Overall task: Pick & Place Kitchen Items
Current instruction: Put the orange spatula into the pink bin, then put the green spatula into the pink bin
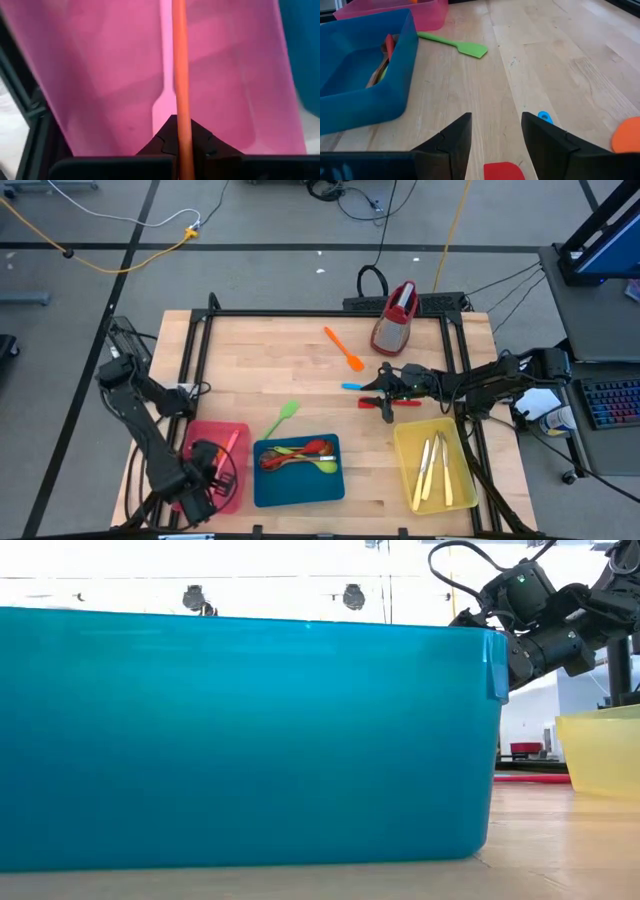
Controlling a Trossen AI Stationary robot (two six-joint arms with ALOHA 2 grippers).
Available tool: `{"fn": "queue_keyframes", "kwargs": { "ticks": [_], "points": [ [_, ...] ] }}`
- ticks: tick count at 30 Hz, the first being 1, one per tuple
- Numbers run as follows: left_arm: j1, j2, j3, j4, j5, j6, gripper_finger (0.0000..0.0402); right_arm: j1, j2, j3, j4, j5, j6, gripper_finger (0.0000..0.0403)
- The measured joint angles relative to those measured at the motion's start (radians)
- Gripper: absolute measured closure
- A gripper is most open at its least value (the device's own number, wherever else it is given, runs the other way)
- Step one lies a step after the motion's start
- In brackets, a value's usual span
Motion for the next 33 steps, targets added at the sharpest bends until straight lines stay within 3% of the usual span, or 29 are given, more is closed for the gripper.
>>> {"fn": "queue_keyframes", "kwargs": {
  "ticks": [7, 13, 17, 28, 33],
  "points": [
    [0.035, 0.002, -0.069, 0.162, -0.113, -0.014, 0.0385, 0.000, 0.000, 0.000, 0.000, 0.000, 0.000, 0.0238],
    [0.064, 0.003, -0.155, 0.252, -0.038, 0.030, 0.0395, 0.000, 0.000, 0.000, 0.000, 0.000, 0.000, 0.0236],
    [0.076, 0.003, -0.165, 0.267, 0.030, 0.025, 0.0376, 0.000, 0.000, 0.000, 0.000, 0.000, 0.000, 0.0238],
    [0.108, 0.002, -0.165, 0.304, 0.036, 0.136, 0.0353, 0.000, 0.000, 0.000, 0.000, 0.000, 0.000, 0.0234],
    [0.127, 0.002, -0.165, 0.305, 0.102, 0.182, 0.0348, 0.000, 0.000, 0.000, 0.000, 0.000, 0.000, 0.0236]
  ]
}}
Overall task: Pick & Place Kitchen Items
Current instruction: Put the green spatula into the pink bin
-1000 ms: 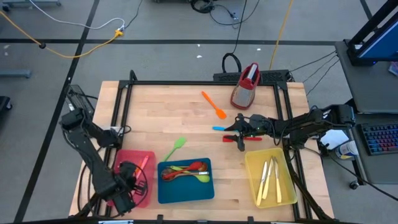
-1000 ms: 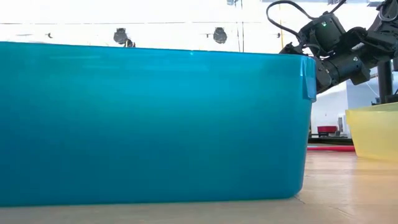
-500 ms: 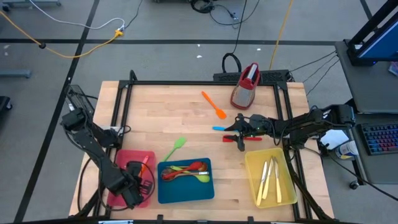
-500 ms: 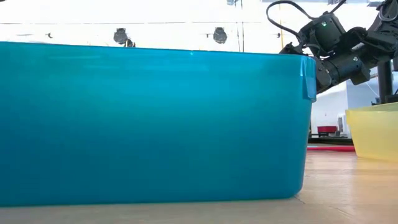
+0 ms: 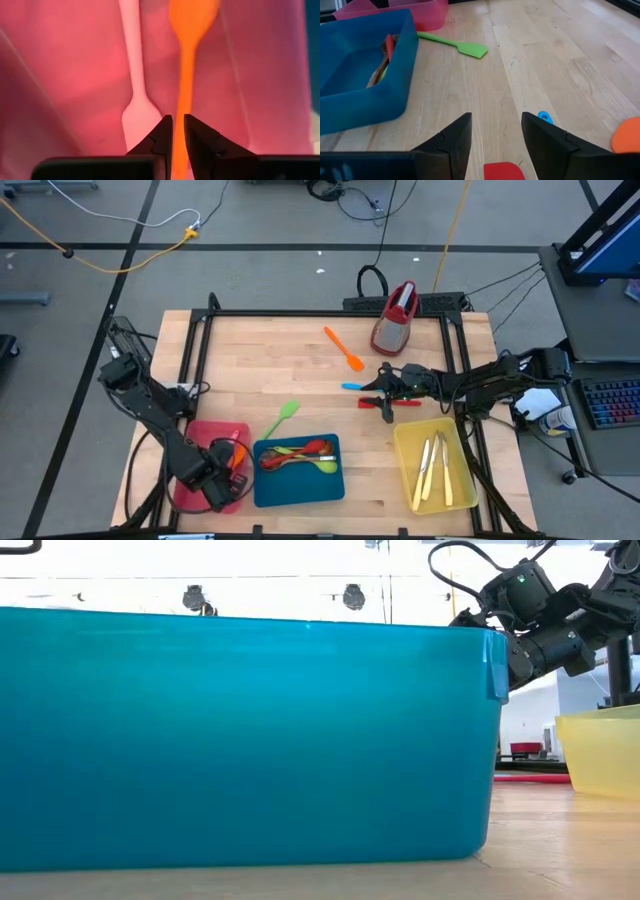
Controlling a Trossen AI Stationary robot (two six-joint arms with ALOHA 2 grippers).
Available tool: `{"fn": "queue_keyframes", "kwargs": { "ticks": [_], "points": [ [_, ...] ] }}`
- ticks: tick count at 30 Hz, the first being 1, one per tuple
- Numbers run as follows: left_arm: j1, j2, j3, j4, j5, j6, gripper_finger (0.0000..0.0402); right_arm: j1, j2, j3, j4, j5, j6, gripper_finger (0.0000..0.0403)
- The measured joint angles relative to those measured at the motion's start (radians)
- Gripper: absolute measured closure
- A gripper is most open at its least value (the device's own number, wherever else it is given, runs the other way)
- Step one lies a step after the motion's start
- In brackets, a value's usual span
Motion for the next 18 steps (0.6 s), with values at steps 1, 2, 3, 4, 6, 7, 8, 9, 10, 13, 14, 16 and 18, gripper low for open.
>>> {"fn": "queue_keyframes", "kwargs": {
  "ticks": [1, 2, 3, 4, 6, 7, 8, 9, 10, 13, 14, 16, 18],
  "points": [
    [0.004, 0.000, 0.000, 0.000, 0.017, 0.014, 0.0344, 0.000, 0.000, 0.000, 0.000, 0.000, 0.000, 0.0237],
    [0.007, 0.000, 0.000, 0.000, 0.030, 0.031, 0.0340, 0.000, 0.000, 0.000, 0.000, 0.000, 0.000, 0.0237],
    [0.010, 0.000, 0.000, 0.000, 0.036, 0.046, 0.0333, 0.000, 0.000, 0.000, 0.000, 0.000, 0.000, 0.0238],
    [0.014, 0.000, 0.000, -0.001, 0.036, 0.055, 0.0327, 0.000, 0.000, 0.000, 0.000, 0.000, 0.000, 0.0238],
    [0.021, 0.000, 0.000, -0.002, 0.036, 0.072, 0.0311, 0.000, 0.000, 0.000, 0.000, 0.000, 0.000, 0.0237],
    [0.026, 0.000, 0.000, -0.003, 0.035, 0.085, 0.0304, 0.000, 0.000, 0.000, 0.000, 0.000, 0.000, 0.0236],
    [0.031, 0.000, 0.000, -0.003, 0.030, 0.106, 0.0296, 0.000, 0.000, 0.000, 0.000, 0.000, 0.000, 0.0236],
    [0.036, 0.000, 0.000, -0.003, 0.019, 0.132, 0.0288, 0.000, 0.000, 0.000, 0.000, 0.000, 0.000, 0.0236],
    [0.042, 0.000, 0.000, -0.003, 0.012, 0.159, 0.0282, 0.000, 0.000, 0.000, 0.000, 0.000, 0.000, 0.0236],
    [0.065, 0.000, 0.000, -0.003, 0.033, 0.248, 0.0268, 0.000, 0.000, 0.000, 0.000, 0.000, 0.000, 0.0238],
    [0.075, 0.000, 0.000, -0.003, 0.050, 0.282, 0.0264, 0.000, 0.000, 0.000, 0.000, 0.000, 0.000, 0.0238],
    [0.088, -0.005, 0.000, -0.005, 0.072, 0.318, 0.0262, 0.000, 0.000, 0.000, 0.000, 0.000, 0.000, 0.0237],
    [0.100, -0.017, 0.000, -0.012, 0.085, 0.344, 0.0263, 0.000, 0.000, 0.000, 0.000, 0.000, 0.000, 0.0235]
  ]
}}
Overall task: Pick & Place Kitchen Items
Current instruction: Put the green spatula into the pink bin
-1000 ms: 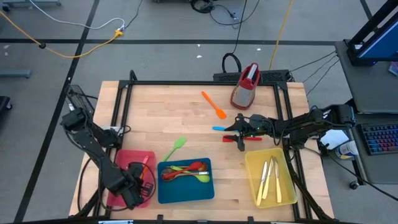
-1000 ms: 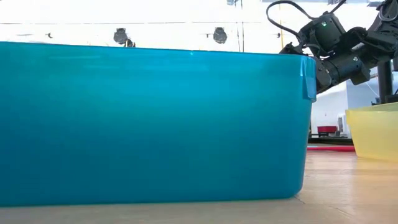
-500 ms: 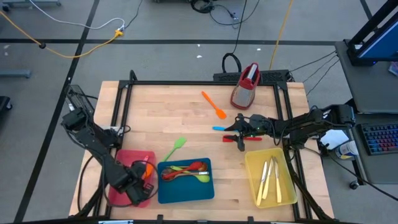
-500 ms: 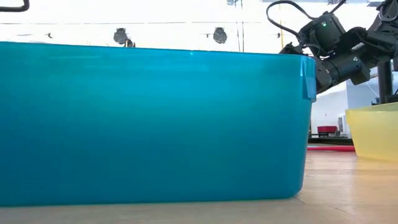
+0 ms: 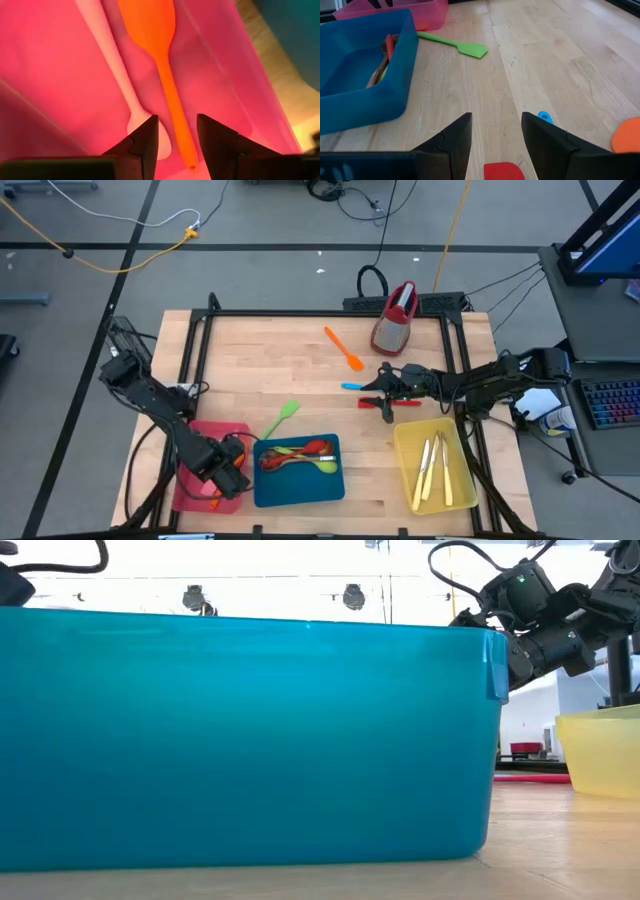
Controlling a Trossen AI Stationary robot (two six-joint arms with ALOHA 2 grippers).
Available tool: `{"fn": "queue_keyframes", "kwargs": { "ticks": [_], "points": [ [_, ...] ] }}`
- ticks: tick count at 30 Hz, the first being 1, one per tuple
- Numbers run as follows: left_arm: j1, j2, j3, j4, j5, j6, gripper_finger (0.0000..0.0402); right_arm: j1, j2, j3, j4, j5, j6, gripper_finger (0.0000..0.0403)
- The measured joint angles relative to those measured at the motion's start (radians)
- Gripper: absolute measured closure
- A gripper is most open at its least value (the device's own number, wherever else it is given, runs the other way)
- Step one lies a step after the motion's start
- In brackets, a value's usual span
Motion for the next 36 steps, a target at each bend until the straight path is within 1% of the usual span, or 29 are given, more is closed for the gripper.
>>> {"fn": "queue_keyframes", "kwargs": {
  "ticks": [2, 5, 7, 9, 11, 13, 15, 16, 18, 19, 20, 25, 29, 33, 35, 36],
  "points": [
    [0.011, -0.018, 0.000, -0.016, 0.028, 0.020, 0.0267, 0.000, 0.000, 0.000, 0.000, 0.000, 0.000, 0.0234],
    [0.021, -0.071, 0.000, -0.052, 0.026, 0.017, 0.0272, 0.000, 0.000, 0.000, 0.000, 0.000, 0.000, 0.0234],
    [0.025, -0.113, 0.000, -0.081, -0.015, 0.009, 0.0272, 0.000, 0.000, 0.000, 0.000, 0.000, 0.000, 0.0234],
    [0.026, -0.165, 0.000, -0.104, -0.099, 0.012, 0.0272, 0.000, 0.000, 0.000, 0.000, 0.000, 0.000, 0.0234],
    [0.028, -0.218, 0.000, -0.133, -0.256, 0.046, 0.0273, 0.000, 0.000, 0.000, 0.000, 0.000, 0.000, 0.0235],
    [0.029, -0.260, 0.000, -0.144, -0.464, 0.127, 0.0273, 0.000, 0.000, 0.000, 0.000, 0.000, 0.000, 0.0237],
    [0.032, -0.306, 0.000, -0.135, -0.689, 0.236, 0.0273, 0.000, 0.000, 0.000, 0.000, 0.000, 0.000, 0.0238],
    [0.039, -0.325, 0.001, -0.126, -0.783, 0.293, 0.0273, 0.000, 0.000, 0.000, 0.000, 0.000, 0.000, 0.0238],
    [0.058, -0.357, 0.001, -0.101, -0.930, 0.400, 0.0273, 0.000, 0.000, 0.000, 0.000, 0.000, 0.000, 0.0237],
    [0.073, -0.372, 0.001, -0.088, -0.974, 0.444, 0.0273, 0.000, 0.000, 0.000, 0.000, 0.000, 0.000, 0.0236],
    [0.091, -0.384, 0.001, -0.075, -1.001, 0.475, 0.0273, 0.000, 0.000, 0.000, 0.000, 0.000, 0.000, 0.0236],
    [0.195, -0.399, 0.001, -0.062, -1.069, 0.585, 0.0273, 0.000, 0.000, 0.000, 0.000, 0.000, 0.000, 0.0238],
    [0.271, -0.399, 0.001, -0.062, -1.072, 0.652, 0.0273, 0.000, 0.000, 0.000, 0.000, 0.000, 0.000, 0.0236],
    [0.334, -0.399, 0.001, -0.062, -1.072, 0.669, 0.0273, 0.000, 0.000, 0.000, 0.000, 0.000, 0.000, 0.0234],
    [0.360, -0.399, 0.001, -0.062, -1.061, 0.722, 0.0273, 0.000, 0.000, 0.000, 0.000, 0.000, 0.000, 0.0234],
    [0.373, -0.399, 0.001, -0.062, -1.039, 0.768, 0.0273, 0.000, 0.000, 0.000, 0.000, 0.000, 0.000, 0.0234]
  ]
}}
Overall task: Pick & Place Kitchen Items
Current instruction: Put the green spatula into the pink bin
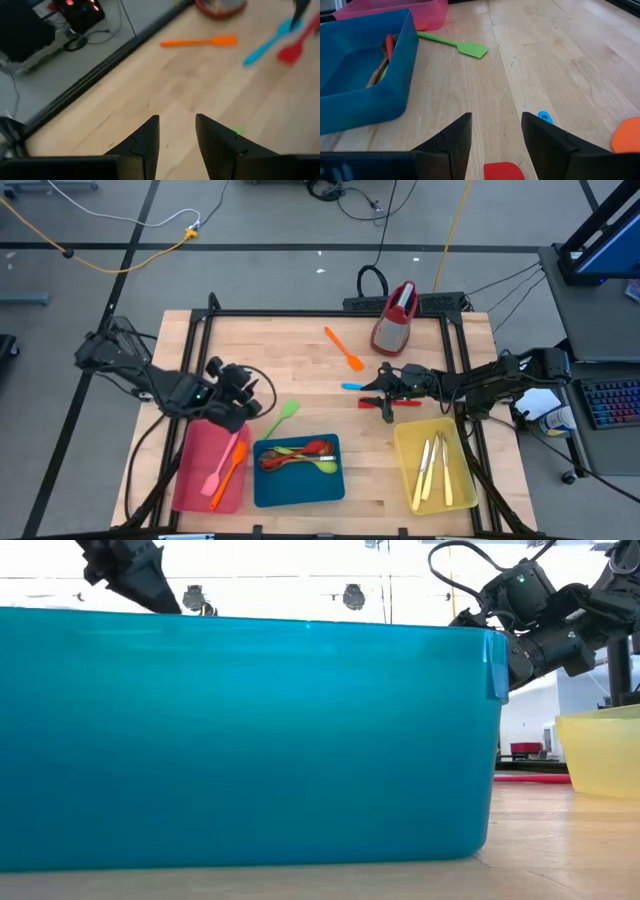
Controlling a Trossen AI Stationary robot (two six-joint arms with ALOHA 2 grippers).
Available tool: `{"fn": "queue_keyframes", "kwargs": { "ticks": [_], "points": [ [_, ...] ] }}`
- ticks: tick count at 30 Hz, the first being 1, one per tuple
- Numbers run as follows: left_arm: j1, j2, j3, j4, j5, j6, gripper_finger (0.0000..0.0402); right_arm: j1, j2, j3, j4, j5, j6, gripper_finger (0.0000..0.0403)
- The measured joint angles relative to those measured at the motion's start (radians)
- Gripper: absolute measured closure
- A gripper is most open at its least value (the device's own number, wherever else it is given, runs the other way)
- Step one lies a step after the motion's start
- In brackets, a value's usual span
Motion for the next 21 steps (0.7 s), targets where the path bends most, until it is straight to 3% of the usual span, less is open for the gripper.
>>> {"fn": "queue_keyframes", "kwargs": {
  "ticks": [4, 9, 21],
  "points": [
    [0.046, 0.001, 0.000, 0.000, 0.062, 0.154, 0.0273, 0.000, 0.000, 0.000, 0.000, 0.000, 0.000, 0.0234],
    [0.103, 0.000, 0.000, 0.000, 0.082, 0.185, 0.0273, 0.000, 0.000, 0.000, 0.000, 0.000, 0.000, 0.0238],
    [0.221, 0.076, 0.000, 0.007, 0.282, 0.381, 0.0272, 0.000, 0.000, 0.000, 0.019, 0.000, -0.001, 0.0238]
  ]
}}
